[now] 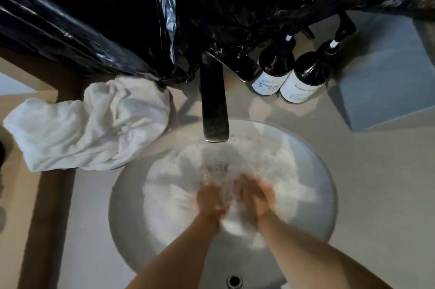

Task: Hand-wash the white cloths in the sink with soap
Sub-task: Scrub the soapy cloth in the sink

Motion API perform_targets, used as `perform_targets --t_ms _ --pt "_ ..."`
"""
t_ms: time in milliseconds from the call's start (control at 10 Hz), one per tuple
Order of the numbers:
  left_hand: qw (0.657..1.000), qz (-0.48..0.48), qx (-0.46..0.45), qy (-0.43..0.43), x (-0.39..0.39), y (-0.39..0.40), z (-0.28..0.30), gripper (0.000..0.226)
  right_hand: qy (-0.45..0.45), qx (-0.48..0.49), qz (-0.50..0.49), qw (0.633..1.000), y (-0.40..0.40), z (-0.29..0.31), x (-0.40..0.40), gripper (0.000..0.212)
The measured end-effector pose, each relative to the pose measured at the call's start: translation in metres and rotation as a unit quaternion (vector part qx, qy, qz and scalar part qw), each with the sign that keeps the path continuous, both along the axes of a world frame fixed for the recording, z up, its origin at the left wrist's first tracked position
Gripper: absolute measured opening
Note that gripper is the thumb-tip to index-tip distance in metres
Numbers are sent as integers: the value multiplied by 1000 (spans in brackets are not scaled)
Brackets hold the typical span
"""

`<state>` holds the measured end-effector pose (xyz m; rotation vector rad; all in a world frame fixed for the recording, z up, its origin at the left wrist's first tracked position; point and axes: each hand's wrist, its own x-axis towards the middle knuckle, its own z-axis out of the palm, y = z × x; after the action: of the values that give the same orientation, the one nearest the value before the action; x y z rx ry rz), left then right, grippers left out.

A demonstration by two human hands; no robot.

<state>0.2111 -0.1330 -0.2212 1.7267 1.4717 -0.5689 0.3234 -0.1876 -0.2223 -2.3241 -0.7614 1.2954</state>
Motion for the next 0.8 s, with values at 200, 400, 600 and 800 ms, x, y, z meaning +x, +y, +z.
perform_targets --t_ms 200,400,600,800 --pt "984 131 -65 -101 6 -1 -7 46 -10 8 96 995 24 -3 16 32" --pt "904 253 16 -344 3 5 14 18 -86 86 42 992 20 25 28 22" --pt "876 168 -55 -449 -19 3 69 31 65 210 112 969 12 99 49 26" --pt "956 -73 15 -285 -63 13 98 32 144 196 220 945 -10 106 45 20"
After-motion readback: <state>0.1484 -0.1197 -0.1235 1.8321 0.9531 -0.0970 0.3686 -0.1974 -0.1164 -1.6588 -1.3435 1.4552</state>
